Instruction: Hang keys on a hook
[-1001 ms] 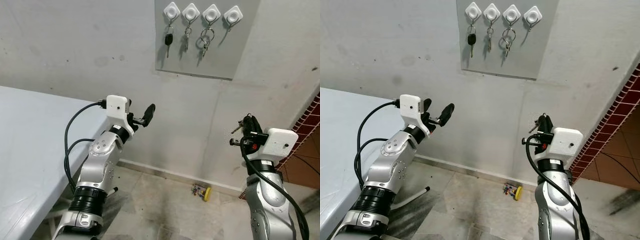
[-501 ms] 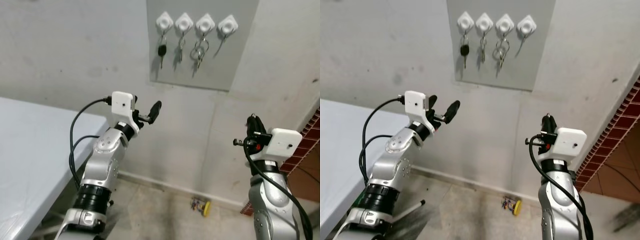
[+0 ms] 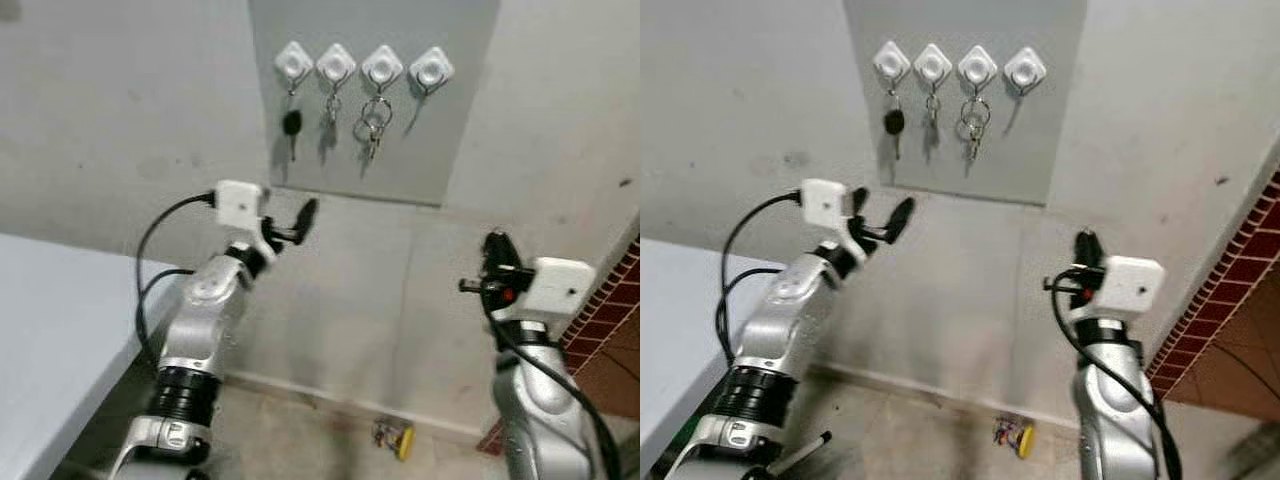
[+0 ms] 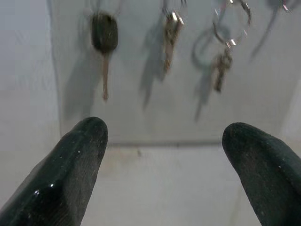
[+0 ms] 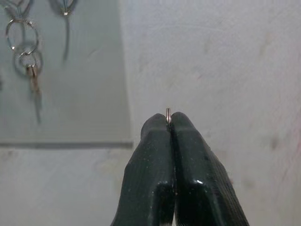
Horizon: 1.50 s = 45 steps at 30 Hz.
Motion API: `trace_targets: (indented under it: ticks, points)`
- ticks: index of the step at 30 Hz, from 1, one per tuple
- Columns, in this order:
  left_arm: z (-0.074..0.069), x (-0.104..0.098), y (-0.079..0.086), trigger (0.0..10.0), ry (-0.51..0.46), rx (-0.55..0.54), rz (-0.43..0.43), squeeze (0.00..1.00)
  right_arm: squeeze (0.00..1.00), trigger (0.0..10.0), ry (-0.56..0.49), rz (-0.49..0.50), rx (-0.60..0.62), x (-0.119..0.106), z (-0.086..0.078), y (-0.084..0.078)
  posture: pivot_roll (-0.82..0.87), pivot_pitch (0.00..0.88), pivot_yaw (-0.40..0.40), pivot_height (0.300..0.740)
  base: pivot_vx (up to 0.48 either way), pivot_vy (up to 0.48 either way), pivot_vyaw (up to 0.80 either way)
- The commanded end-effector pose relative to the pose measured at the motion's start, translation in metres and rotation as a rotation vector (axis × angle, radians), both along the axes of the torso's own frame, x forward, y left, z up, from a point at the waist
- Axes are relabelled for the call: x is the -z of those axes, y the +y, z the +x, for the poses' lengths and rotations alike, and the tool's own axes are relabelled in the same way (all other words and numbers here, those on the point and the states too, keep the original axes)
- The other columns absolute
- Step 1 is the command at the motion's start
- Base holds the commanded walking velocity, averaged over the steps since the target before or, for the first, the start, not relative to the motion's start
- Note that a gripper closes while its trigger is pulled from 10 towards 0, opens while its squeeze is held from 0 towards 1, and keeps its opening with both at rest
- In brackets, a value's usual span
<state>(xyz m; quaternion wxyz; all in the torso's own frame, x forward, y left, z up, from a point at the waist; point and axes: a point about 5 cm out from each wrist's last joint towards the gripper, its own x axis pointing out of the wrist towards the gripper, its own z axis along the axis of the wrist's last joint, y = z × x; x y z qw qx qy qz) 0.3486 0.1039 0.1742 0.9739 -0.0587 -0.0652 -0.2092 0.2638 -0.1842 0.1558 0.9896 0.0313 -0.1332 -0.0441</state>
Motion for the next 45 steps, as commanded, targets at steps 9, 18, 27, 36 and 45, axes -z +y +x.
trace_targets:
  ticks: [9, 18, 27, 36, 45]
  points:
    - [-0.012, -0.020, -0.010, 10.0, -0.164, 0.139, 0.081, 0.00, 0.00, 10.0, -0.023, -0.032, -0.090, -0.008, 0.005, 0.011, -0.07, 0.000, 0.023, 0.740, 0.000, 0.000, 0.00]
    - [-0.018, -0.037, -0.036, 10.0, -0.232, 0.282, 0.081, 0.00, 0.00, 10.0, -0.087, -0.110, -0.159, -0.031, 0.026, 0.010, -0.08, 0.000, 0.024, 0.740, 0.000, 0.000, 0.00]
    - [-0.020, -0.063, -0.052, 10.0, -0.320, 0.336, 0.067, 0.00, 0.00, 10.0, -0.154, -0.144, -0.212, -0.057, 0.049, 0.012, -0.07, 0.000, 0.017, 0.740, 0.000, 0.000, 0.00]
    - [-0.023, -0.070, -0.058, 10.0, -0.332, 0.357, 0.044, 0.00, 0.00, 10.0, -0.216, -0.108, -0.263, -0.078, 0.065, 0.019, -0.07, 0.000, 0.012, 0.740, 0.000, 0.000, 0.00]
    - [-0.025, -0.072, -0.059, 10.0, -0.335, 0.367, 0.038, 0.00, 0.00, 10.0, -0.266, 0.011, -0.258, -0.094, 0.076, 0.011, -0.06, 0.000, 0.008, 0.740, 0.000, 0.000, 0.00]
